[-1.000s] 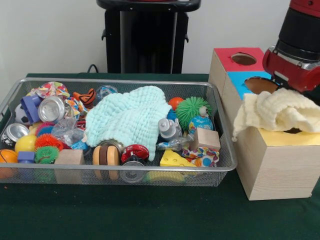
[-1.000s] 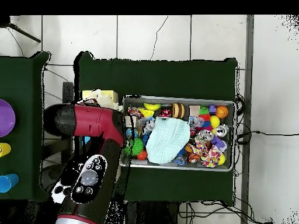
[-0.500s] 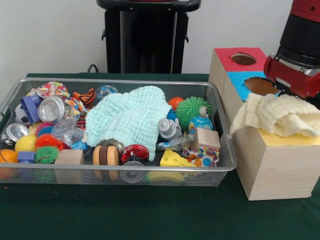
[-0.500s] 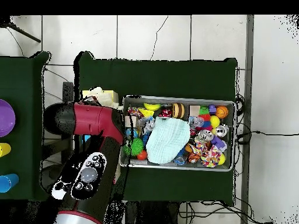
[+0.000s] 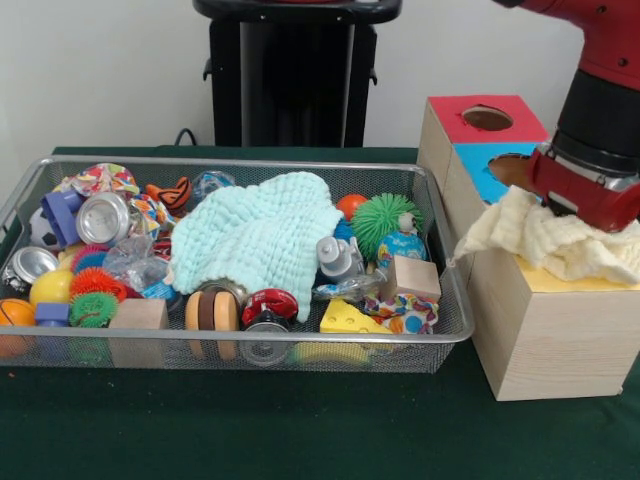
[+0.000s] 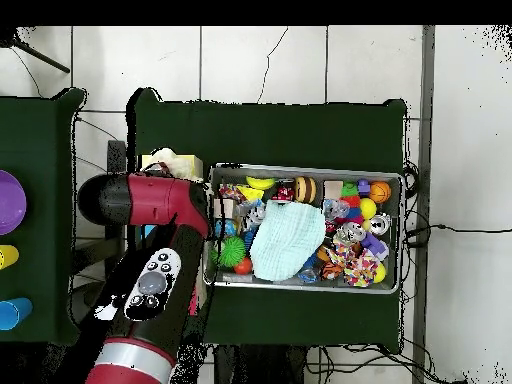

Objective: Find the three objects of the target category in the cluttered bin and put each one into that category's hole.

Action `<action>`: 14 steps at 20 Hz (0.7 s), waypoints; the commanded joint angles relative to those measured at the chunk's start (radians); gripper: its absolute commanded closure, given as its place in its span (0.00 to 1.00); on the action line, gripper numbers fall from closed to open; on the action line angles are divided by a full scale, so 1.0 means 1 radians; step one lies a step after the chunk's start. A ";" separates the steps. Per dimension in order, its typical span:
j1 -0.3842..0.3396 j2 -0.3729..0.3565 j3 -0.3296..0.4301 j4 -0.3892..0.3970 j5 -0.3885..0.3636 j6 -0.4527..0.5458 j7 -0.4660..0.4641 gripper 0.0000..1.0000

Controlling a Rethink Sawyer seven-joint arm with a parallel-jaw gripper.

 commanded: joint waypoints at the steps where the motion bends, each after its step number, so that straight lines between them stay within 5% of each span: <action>1: -0.069 0.167 0.062 0.074 -0.022 -0.193 0.133 1.00; 14: -0.072 0.176 0.070 0.094 0.006 -0.205 0.155 1.00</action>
